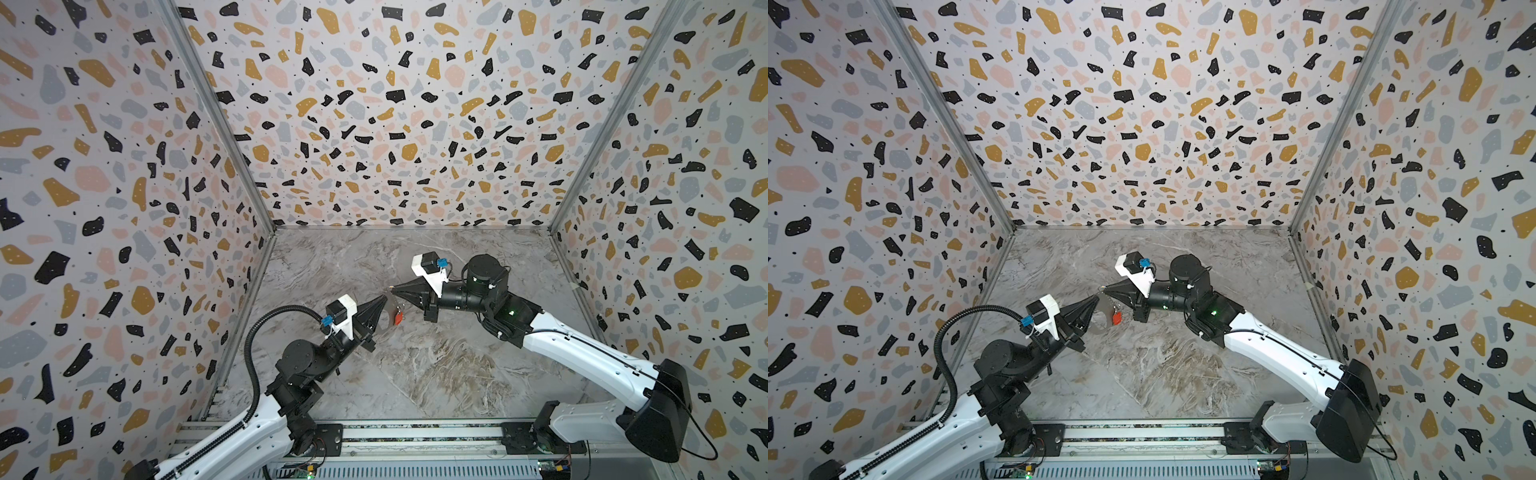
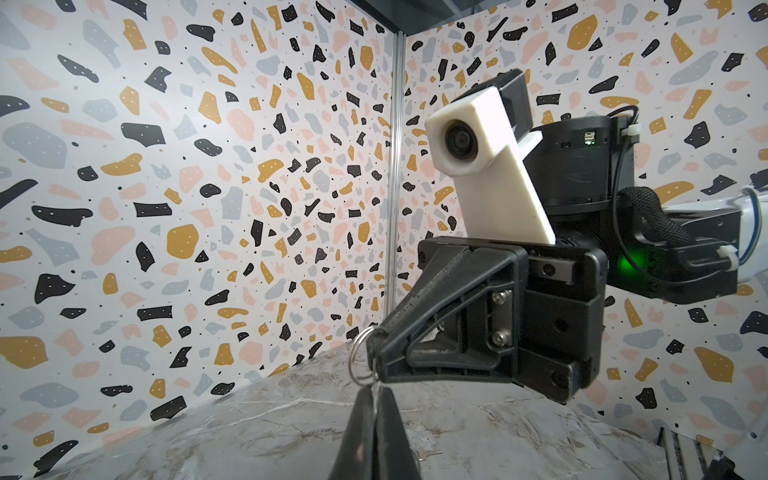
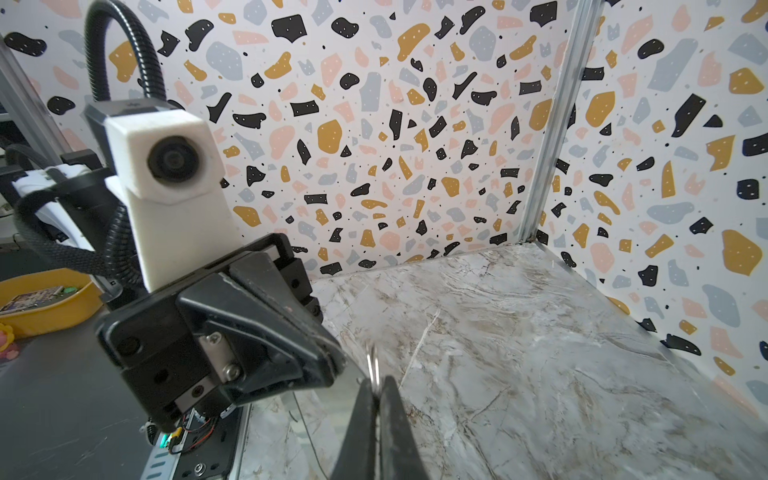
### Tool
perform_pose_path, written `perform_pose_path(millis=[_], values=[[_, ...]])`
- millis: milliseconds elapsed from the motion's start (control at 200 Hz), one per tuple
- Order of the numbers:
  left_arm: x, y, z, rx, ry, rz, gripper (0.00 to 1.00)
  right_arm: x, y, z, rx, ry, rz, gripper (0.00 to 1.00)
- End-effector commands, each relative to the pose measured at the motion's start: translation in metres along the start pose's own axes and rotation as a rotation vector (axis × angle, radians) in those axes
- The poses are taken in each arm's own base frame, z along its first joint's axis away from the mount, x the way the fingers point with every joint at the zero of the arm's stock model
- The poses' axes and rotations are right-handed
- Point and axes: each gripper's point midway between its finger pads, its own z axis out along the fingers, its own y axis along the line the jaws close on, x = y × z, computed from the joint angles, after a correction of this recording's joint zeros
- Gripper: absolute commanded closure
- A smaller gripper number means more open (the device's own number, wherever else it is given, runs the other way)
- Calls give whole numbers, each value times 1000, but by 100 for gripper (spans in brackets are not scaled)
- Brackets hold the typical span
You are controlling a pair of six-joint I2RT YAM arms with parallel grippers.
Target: Put the keys on the keyring
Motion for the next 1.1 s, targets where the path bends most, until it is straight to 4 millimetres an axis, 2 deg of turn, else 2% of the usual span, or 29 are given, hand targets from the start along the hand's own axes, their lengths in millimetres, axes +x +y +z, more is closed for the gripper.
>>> perform_pose_path(millis=[0, 220, 451, 556, 686, 936, 1096], values=[[-28, -6, 0, 28, -91, 7, 100, -36, 8, -11, -11, -101, -8, 100], [-29, -5, 1, 27, -91, 3, 100, -39, 6, -13, -4, -186, 118, 100], [-31, -3, 0, 11, -96, 0, 100, -38, 5, -19, 24, -234, 146, 100], [-32, -2, 0, 7, -97, -8, 83, -36, 5, -19, 24, -233, 135, 100], [-37, -4, -1, 17, -103, -15, 70, -36, 5, -20, 13, -235, 118, 100], [-59, -8, -13, 33, -166, -16, 66, -33, 5, -23, -46, -222, 41, 100], [-70, -4, -24, -2, -198, -10, 65, -31, 4, -29, -117, -211, -22, 100]])
